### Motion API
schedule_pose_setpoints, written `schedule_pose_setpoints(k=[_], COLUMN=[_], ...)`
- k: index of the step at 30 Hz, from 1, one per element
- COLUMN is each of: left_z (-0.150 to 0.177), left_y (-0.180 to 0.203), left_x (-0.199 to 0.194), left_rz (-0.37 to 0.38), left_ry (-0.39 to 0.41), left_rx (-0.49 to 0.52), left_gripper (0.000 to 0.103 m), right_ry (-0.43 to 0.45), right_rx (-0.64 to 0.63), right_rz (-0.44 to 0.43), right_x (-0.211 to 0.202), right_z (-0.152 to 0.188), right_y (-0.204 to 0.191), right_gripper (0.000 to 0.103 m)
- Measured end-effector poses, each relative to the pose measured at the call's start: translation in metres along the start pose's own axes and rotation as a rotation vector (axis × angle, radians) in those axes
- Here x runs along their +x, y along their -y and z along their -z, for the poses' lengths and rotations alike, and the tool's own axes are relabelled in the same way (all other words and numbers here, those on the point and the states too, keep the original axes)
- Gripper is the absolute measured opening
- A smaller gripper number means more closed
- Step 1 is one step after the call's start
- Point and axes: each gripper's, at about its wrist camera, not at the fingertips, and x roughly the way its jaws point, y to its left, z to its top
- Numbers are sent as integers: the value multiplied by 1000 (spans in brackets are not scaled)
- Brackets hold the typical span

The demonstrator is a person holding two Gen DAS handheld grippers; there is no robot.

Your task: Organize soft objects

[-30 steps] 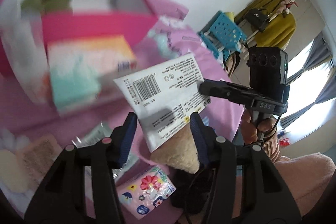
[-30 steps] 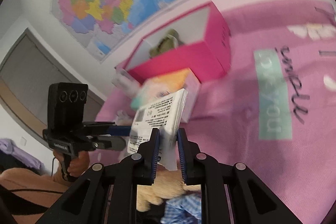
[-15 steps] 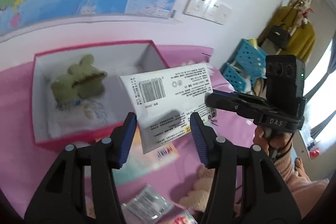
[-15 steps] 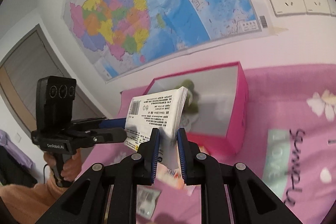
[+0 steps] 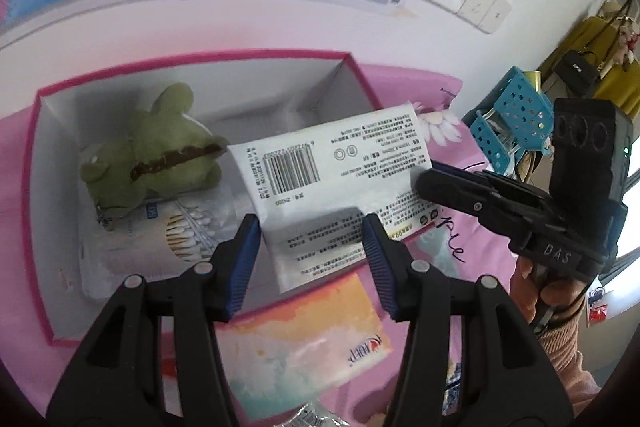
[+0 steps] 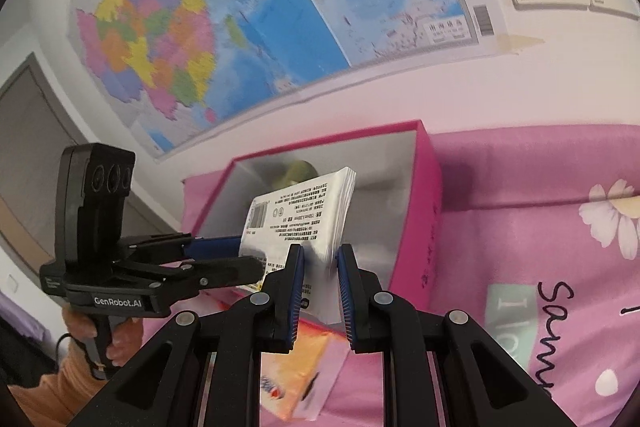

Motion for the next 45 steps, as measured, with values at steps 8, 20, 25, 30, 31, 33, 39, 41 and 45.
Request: schedule_pose_setpoints(k=[8, 20, 25, 30, 31, 33, 39, 41, 45], left_z=[-6, 38, 72, 109, 119, 134, 172, 181, 191], left_y=[0, 24, 38, 51, 54, 58, 59, 59, 56], left_x=[9, -59, -87, -94, -92, -85, -54, -44, -29], left_rz=[-50, 23, 65, 117, 142, 176, 307, 330, 353], left_ry=[-5, 141, 161, 135, 113, 72, -79, -122, -177], left_rx=[-11, 97, 170, 221, 227, 231, 177, 153, 104], left_gripper=[54, 55, 55, 55, 55, 55, 55, 55, 55], right_ry=[-10, 68, 69, 70, 65, 40, -99, -152, -237], right_rx=[15, -67, -83, -88, -80, -57, 69, 119, 195], right_rz=[82, -54, -139, -163, -160, -127, -59, -36, -16], right_x=[12, -46, -70, -99, -103, -106, -88, -77, -60], right_z=[-3, 15, 32, 55, 61, 73, 115, 131, 155], right_y=[5, -36, -59, -70, -69, -63, -27, -13, 10], right_gripper=[23, 35, 35, 36, 38, 41, 41, 41, 41])
